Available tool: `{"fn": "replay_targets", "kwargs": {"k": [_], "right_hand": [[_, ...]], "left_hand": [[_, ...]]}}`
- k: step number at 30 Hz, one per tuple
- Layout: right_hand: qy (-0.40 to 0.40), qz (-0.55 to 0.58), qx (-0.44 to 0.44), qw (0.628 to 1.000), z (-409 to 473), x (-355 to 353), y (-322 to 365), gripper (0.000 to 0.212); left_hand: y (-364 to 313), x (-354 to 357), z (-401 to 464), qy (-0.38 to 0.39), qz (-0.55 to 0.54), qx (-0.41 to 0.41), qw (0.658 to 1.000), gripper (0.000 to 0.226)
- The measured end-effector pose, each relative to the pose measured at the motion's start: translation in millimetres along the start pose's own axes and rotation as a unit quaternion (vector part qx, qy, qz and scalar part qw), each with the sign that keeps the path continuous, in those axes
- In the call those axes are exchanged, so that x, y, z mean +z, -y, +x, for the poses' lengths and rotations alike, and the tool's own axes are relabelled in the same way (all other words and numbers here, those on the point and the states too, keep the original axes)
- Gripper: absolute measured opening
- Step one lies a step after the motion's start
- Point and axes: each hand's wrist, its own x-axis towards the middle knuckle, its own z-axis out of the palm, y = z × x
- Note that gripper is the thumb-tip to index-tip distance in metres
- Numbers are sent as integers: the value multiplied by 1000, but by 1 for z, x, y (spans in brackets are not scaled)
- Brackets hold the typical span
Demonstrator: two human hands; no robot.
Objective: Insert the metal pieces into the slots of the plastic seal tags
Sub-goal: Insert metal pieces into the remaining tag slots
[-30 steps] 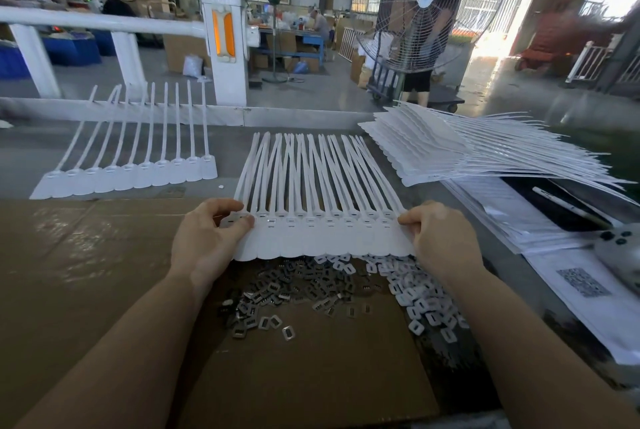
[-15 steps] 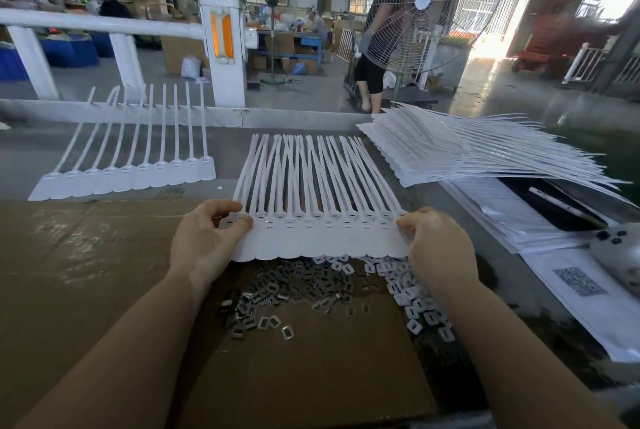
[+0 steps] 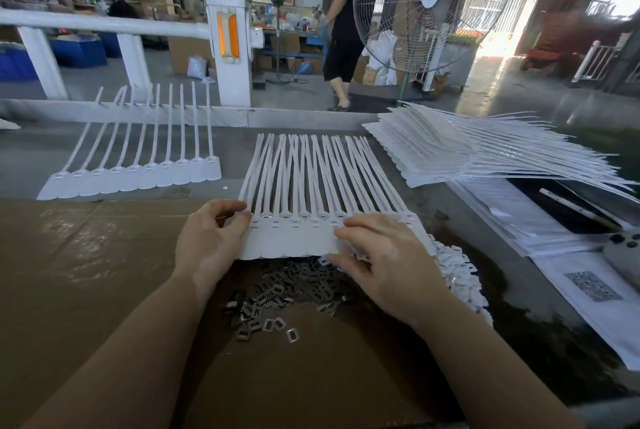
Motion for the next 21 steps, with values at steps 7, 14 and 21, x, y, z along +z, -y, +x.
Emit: {"fn": "replay_targets", "kwargs": {"k": [7, 14, 21], "right_hand": [[-79, -47, -46, 995, -3, 10, -4, 19], [-115, -78, -53, 989, -5, 11, -4, 17], [-153, -90, -53, 983, -5, 12, -3, 13]], "left_hand": [[-3, 0, -2, 1, -70, -11, 997, 11], [-7, -2, -5, 19, -115, -11, 993, 13], [-13, -5, -11, 32, -128, 13, 991, 20]]}}
